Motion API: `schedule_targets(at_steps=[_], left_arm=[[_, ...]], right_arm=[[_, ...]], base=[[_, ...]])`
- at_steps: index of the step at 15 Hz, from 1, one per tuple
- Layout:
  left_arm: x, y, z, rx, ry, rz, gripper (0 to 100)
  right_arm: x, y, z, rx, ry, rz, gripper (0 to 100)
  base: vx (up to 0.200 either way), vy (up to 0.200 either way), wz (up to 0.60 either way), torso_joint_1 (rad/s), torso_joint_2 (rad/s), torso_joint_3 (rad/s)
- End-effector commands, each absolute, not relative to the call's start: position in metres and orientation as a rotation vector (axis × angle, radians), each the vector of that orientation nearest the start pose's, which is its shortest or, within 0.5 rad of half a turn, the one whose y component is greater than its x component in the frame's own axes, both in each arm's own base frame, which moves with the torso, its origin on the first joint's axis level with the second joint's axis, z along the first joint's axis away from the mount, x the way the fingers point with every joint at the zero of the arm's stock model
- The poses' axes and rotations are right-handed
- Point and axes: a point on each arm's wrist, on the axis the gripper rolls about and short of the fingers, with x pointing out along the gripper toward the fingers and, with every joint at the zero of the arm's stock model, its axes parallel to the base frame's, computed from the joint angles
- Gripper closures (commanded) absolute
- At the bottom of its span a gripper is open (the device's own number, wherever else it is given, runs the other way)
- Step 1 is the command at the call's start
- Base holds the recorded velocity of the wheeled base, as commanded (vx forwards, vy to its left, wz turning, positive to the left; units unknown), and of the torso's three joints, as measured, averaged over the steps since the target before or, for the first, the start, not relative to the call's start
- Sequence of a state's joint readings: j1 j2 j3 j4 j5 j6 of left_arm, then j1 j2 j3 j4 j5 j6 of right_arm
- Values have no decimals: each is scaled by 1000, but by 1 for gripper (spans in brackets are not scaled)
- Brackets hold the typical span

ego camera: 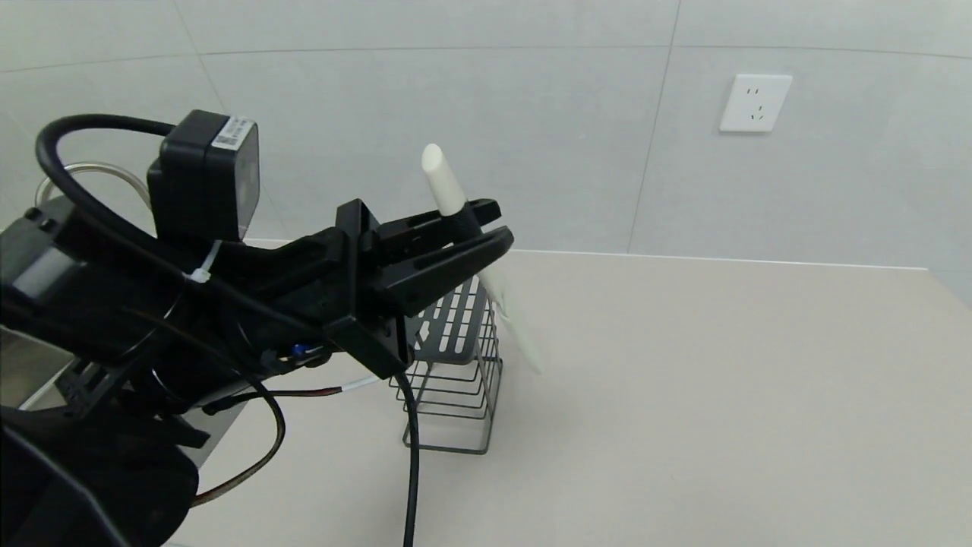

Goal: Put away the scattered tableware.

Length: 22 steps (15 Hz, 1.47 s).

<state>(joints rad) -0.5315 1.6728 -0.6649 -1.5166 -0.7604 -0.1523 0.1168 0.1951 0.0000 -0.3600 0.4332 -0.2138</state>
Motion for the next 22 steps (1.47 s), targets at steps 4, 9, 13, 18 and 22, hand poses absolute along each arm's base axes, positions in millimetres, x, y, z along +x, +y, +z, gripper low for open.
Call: schedule_targets(at_steps=[4, 9, 13, 18, 22], left_arm=[[248, -123, 263, 37, -530, -1156, 100], [261, -107, 289, 101, -607, -1078, 100], [258, -105, 289, 244, -573, -1225, 100], [282, -99, 289, 304, -576, -1327, 100], [290, -96, 280, 307, -548, -1355, 100]], right_arm=[[-24, 5, 79, -182, -50, 214, 100], [-23, 2, 77, -132, -19, 83, 100], [-23, 2, 77, -103, -16, 81, 100], [-23, 2, 77, -96, -14, 76, 100], [-23, 2, 77, -91, -14, 75, 100]], base=[[0, 0, 0, 0, 0, 0], [0, 0, 0, 0, 0, 0], [0, 0, 0, 0, 0, 0], [0, 0, 0, 0, 0, 0], [0, 0, 0, 0, 0, 0]])
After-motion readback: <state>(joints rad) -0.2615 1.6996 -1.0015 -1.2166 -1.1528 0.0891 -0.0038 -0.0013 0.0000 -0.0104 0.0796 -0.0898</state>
